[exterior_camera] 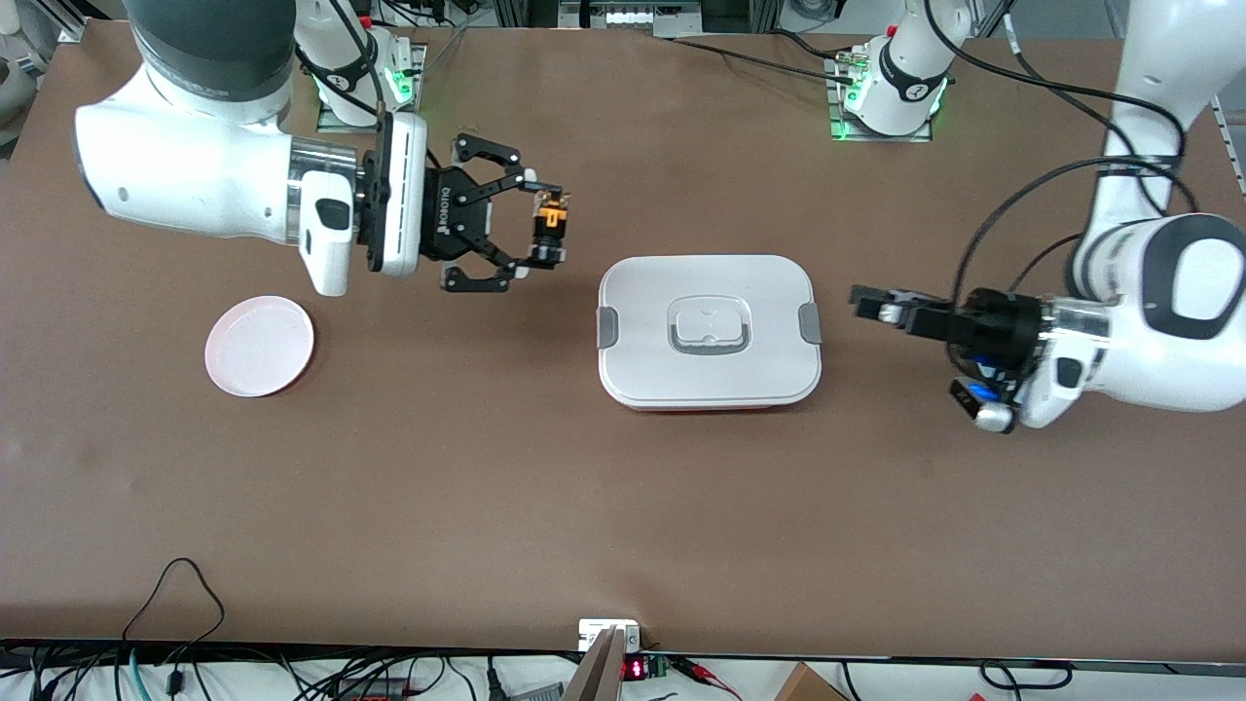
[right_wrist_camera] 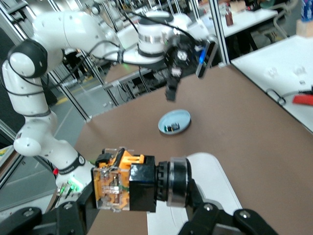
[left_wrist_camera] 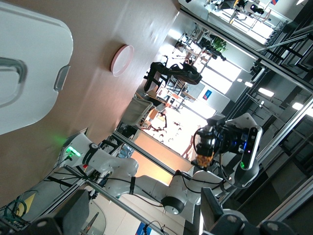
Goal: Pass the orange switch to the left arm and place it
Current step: 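Carry the switch above the box toward the left gripper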
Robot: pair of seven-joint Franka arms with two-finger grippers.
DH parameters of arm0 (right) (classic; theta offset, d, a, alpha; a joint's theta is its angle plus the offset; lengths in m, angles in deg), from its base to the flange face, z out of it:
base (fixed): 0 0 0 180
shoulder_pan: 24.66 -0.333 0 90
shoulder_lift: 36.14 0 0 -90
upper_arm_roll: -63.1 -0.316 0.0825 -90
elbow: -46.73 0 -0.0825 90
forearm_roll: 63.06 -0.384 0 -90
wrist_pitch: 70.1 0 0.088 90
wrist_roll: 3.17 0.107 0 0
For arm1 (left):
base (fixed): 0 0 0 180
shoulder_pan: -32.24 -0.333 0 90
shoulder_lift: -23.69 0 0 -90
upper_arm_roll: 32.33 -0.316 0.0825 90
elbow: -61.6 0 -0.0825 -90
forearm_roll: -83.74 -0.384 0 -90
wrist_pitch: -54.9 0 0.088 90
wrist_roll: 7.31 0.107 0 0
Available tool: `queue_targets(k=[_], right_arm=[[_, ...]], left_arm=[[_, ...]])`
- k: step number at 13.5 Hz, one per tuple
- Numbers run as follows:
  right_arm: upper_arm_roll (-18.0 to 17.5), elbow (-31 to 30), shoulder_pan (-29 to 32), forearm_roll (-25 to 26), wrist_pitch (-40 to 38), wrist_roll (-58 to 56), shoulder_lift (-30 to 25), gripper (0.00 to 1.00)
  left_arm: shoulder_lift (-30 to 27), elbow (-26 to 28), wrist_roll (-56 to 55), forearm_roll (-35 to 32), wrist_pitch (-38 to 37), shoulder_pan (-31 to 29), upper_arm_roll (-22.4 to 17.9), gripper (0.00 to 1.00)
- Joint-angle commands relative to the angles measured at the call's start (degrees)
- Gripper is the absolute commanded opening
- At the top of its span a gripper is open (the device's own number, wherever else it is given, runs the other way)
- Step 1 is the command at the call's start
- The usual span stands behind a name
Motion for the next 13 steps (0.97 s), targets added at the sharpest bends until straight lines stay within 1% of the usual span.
queue_targets(k=[1,3,6,9,13], right_arm=[[0.2,-0.9,-1.5,-8.4,2.1,-6.2,0.2,0.02],[0.2,-1.7,-1.7,-14.3,3.1,-12.3,1.0,0.02],[0.2,-3.3,-2.8,-19.4,3.1,-14.3,1.6,0.02],[0.2,-4.3,-4.2,-26.4,3.2,-19.5,2.7,0.02],[0.2,-4.4,-4.9,-27.3,5.3,-23.7,2.9,0.02]], left_arm=[[-0.6,1.0,-3.5,4.6,5.1,4.9,-0.5,1.00],[-1.8,1.0,-7.1,5.9,7.2,7.4,-0.4,1.00],[-5.0,1.0,-15.0,6.3,13.1,12.1,-0.5,1.00],[-6.7,0.9,-17.7,6.3,18.0,15.5,-0.4,1.00],[-7.8,0.8,-18.0,6.3,23.5,19.6,-0.4,1.00]])
